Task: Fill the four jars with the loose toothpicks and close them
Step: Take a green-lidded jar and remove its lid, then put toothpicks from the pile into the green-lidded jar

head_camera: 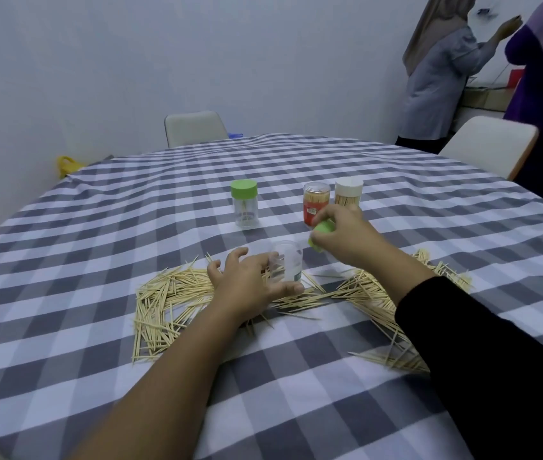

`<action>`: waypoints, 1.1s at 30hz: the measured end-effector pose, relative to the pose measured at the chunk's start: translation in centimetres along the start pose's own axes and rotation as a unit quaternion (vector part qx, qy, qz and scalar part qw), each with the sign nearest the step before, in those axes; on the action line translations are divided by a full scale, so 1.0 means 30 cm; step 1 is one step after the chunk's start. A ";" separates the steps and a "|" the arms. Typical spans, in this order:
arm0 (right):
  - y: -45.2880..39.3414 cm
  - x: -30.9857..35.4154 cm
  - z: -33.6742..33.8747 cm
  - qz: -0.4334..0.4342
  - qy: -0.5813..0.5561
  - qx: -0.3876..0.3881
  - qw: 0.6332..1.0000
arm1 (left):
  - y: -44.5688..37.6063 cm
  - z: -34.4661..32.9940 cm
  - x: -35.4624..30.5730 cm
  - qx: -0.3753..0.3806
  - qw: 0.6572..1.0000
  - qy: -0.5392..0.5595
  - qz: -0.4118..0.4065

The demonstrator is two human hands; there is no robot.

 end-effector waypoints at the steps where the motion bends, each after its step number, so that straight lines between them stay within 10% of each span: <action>1: -0.005 -0.029 -0.009 -0.019 0.013 -0.019 1.000 | 0.005 0.006 0.001 0.005 1.000 -0.007 -0.002; 20: 0.069 -0.196 -0.013 -0.147 0.358 0.155 0.909 | 0.044 0.050 0.063 0.140 0.985 -0.091 0.030; 33: 0.143 -0.138 -0.024 -0.101 0.335 0.224 0.909 | 0.100 0.067 0.014 0.100 0.993 -0.065 0.007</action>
Point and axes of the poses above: each hand's wrist, its own y-axis away from the middle knuckle, its own z-axis out of the back of the hand, x = y × z, the point moved 6 cm from there along -y, towards the middle knuckle, and after that the axes turned 12 degrees about x, right-handed, at the moved point
